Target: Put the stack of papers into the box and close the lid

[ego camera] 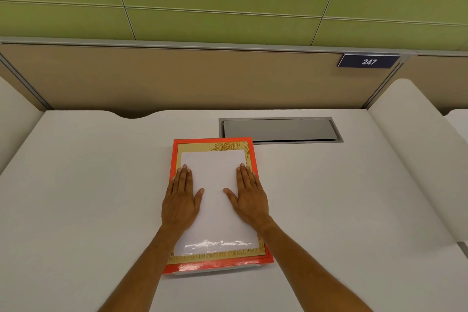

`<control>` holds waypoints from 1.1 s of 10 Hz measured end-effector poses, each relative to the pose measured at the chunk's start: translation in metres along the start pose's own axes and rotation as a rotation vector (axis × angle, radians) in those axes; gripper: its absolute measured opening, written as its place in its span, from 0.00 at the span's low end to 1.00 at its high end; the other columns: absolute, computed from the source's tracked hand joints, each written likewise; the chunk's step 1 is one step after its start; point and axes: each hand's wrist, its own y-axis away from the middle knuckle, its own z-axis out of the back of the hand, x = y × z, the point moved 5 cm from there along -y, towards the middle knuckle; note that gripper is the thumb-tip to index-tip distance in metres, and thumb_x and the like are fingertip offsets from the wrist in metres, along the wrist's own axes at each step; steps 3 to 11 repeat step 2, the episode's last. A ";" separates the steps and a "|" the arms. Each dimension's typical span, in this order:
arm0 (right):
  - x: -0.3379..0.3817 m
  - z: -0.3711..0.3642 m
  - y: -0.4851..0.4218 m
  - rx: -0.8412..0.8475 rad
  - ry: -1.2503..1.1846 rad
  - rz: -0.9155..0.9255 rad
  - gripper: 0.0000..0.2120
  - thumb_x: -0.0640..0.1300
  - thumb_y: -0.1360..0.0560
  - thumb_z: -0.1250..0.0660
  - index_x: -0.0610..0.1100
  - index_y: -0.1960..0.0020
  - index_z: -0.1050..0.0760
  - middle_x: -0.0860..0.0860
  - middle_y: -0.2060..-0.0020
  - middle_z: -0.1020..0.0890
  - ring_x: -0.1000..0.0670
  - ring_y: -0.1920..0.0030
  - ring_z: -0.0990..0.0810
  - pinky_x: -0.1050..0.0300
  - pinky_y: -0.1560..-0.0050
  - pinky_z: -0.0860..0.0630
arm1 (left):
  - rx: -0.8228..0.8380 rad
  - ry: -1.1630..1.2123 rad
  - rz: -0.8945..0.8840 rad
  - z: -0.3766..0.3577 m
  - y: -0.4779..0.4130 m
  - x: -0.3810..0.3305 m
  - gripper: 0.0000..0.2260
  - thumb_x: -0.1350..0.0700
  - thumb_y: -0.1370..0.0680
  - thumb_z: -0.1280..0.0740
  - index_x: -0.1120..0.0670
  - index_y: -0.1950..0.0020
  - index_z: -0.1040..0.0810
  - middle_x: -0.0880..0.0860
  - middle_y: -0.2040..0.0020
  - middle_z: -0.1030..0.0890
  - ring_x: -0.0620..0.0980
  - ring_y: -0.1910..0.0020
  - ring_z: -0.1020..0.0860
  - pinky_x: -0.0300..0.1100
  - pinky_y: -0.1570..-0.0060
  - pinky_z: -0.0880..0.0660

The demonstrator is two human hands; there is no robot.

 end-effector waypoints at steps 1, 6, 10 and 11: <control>0.001 0.006 0.001 -0.003 -0.046 -0.011 0.38 0.66 0.21 0.53 0.45 0.21 0.60 0.50 0.20 0.55 0.51 0.21 0.57 0.55 0.21 0.55 | -0.008 0.058 0.011 0.004 0.000 -0.006 0.41 0.33 0.24 0.66 0.57 0.19 0.54 0.54 0.18 0.52 0.51 0.19 0.52 0.47 0.21 0.52; -0.003 0.013 0.003 -0.036 -0.068 -0.004 0.39 0.66 0.21 0.52 0.45 0.20 0.59 0.50 0.20 0.54 0.51 0.21 0.55 0.57 0.22 0.56 | -0.039 0.114 0.007 0.005 0.001 -0.018 0.38 0.34 0.23 0.61 0.57 0.19 0.54 0.54 0.18 0.52 0.52 0.19 0.52 0.49 0.21 0.51; -0.003 0.013 0.003 -0.036 -0.068 -0.004 0.39 0.66 0.21 0.52 0.45 0.20 0.59 0.50 0.20 0.54 0.51 0.21 0.55 0.57 0.22 0.56 | -0.039 0.114 0.007 0.005 0.001 -0.018 0.38 0.34 0.23 0.61 0.57 0.19 0.54 0.54 0.18 0.52 0.52 0.19 0.52 0.49 0.21 0.51; -0.003 0.013 0.003 -0.036 -0.068 -0.004 0.39 0.66 0.21 0.52 0.45 0.20 0.59 0.50 0.20 0.54 0.51 0.21 0.55 0.57 0.22 0.56 | -0.039 0.114 0.007 0.005 0.001 -0.018 0.38 0.34 0.23 0.61 0.57 0.19 0.54 0.54 0.18 0.52 0.52 0.19 0.52 0.49 0.21 0.51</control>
